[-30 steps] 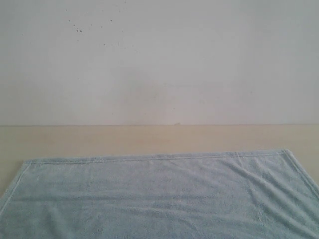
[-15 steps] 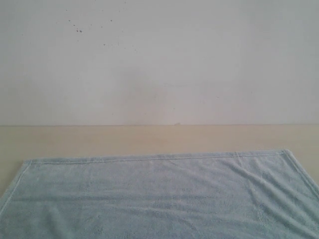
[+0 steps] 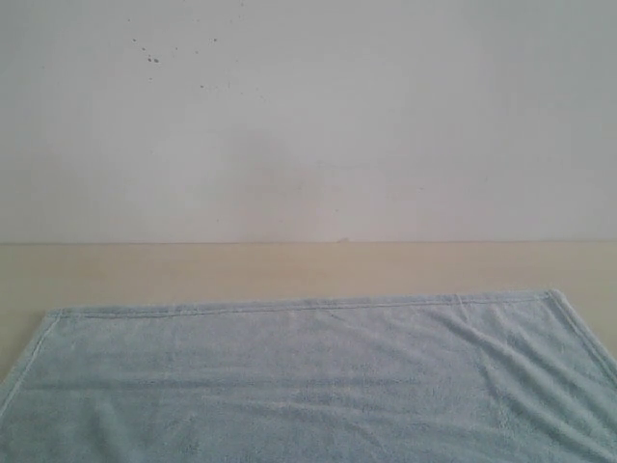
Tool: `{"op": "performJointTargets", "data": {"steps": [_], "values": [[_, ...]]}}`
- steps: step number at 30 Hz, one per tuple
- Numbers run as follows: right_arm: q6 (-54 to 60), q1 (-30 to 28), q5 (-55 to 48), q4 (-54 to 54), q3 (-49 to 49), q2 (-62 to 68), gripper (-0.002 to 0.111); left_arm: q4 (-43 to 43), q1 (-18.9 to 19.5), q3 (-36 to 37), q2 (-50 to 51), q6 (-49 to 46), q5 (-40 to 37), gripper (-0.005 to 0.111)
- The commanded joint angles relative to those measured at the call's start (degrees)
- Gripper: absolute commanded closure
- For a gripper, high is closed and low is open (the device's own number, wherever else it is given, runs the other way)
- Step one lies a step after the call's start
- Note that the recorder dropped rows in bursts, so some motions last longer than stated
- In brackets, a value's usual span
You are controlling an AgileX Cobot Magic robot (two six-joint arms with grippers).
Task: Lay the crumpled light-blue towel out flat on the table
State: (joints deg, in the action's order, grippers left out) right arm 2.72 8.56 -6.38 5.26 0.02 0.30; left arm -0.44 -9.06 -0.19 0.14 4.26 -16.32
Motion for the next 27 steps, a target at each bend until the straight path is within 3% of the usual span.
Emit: {"op": "performJointTargets", "data": {"steps": [1, 27], "values": [[0.38, -0.04, 0.21, 0.22, -0.02, -0.30, 0.108, 0.06, -0.17, 0.19, -0.14, -0.31, 0.47, 0.103], [0.38, -0.04, 0.54, 0.22, -0.02, -0.30, 0.108, -1.97, -0.17, 0.19, -0.14, -0.31, 0.47, 0.103]]}}
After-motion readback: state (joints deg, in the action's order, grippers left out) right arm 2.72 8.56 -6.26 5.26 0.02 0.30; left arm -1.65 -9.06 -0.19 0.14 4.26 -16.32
